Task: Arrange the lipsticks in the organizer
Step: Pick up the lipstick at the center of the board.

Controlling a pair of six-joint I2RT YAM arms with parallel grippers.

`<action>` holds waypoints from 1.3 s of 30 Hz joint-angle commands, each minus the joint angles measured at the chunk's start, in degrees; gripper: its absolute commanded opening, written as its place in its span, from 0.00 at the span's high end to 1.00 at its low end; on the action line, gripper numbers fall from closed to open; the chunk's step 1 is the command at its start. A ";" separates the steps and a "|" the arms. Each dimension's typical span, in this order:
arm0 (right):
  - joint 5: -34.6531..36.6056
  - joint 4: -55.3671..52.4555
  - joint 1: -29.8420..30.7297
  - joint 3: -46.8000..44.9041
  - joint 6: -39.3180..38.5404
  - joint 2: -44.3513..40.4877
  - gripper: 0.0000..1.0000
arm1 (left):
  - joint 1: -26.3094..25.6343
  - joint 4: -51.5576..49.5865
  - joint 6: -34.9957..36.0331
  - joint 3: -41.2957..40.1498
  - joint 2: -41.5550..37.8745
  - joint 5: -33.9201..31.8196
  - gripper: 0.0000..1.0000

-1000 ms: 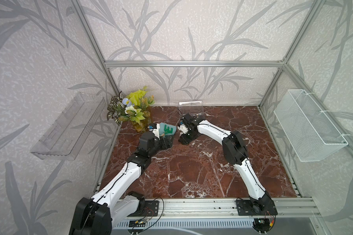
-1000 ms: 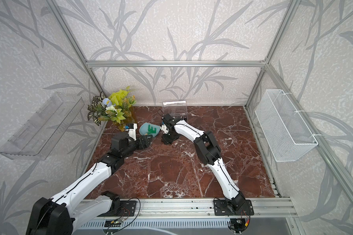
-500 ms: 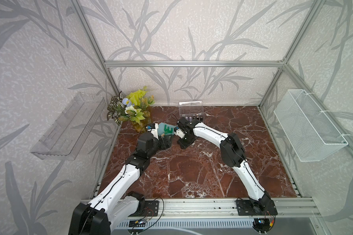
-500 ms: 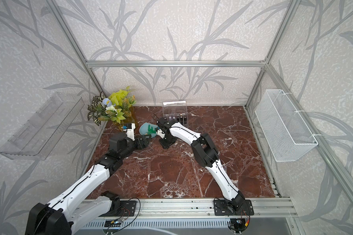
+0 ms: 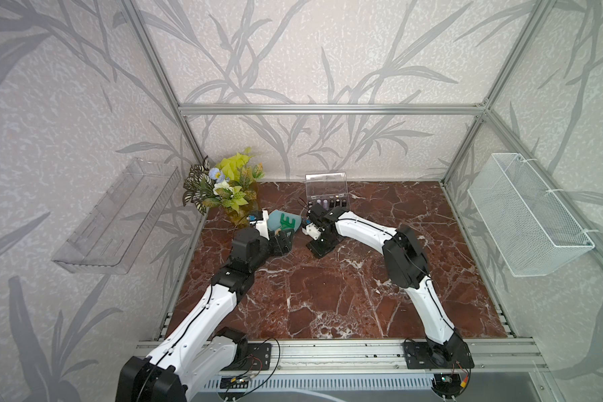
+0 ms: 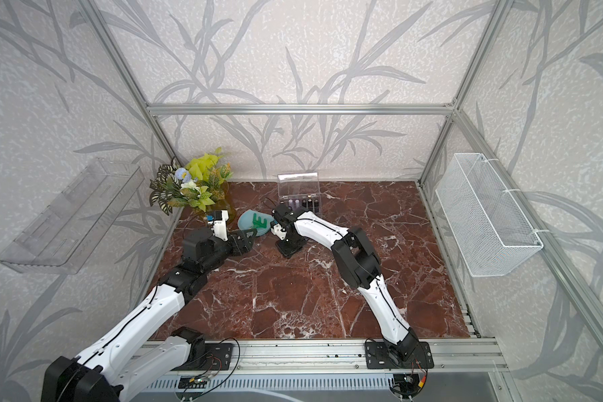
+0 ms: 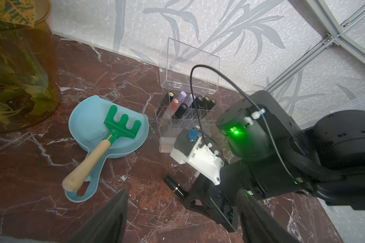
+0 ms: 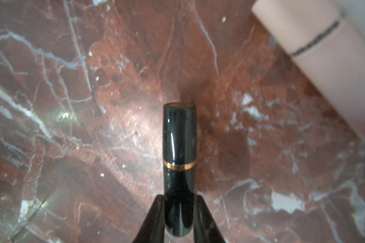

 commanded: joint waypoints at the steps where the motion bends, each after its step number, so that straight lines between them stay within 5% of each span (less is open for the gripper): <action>1: -3.66 6.41 -2.11 -7.19 2.79 -11.35 0.81 | 0.29 -0.06 -1.81 1.81 0.71 4.87 0.11; 7: -13.09 16.84 -6.92 -22.37 7.06 -26.79 0.81 | 0.29 2.70 -5.67 4.38 3.75 17.77 0.01; 15: -26.01 26.00 -8.00 -32.73 11.97 -38.41 0.81 | 0.21 15.35 -16.19 4.45 8.04 33.14 0.09; 24: -36.69 34.31 -7.68 -33.83 18.14 -38.46 0.81 | -0.59 14.84 -15.82 6.00 10.80 33.36 0.36; 32: -37.43 34.39 -6.55 -33.16 18.43 -37.47 0.82 | -1.28 14.87 -14.46 7.53 14.49 32.99 0.37; 39: -38.09 33.49 -6.42 -32.98 17.93 -36.98 0.82 | -1.45 14.45 -14.04 8.19 14.49 32.72 0.52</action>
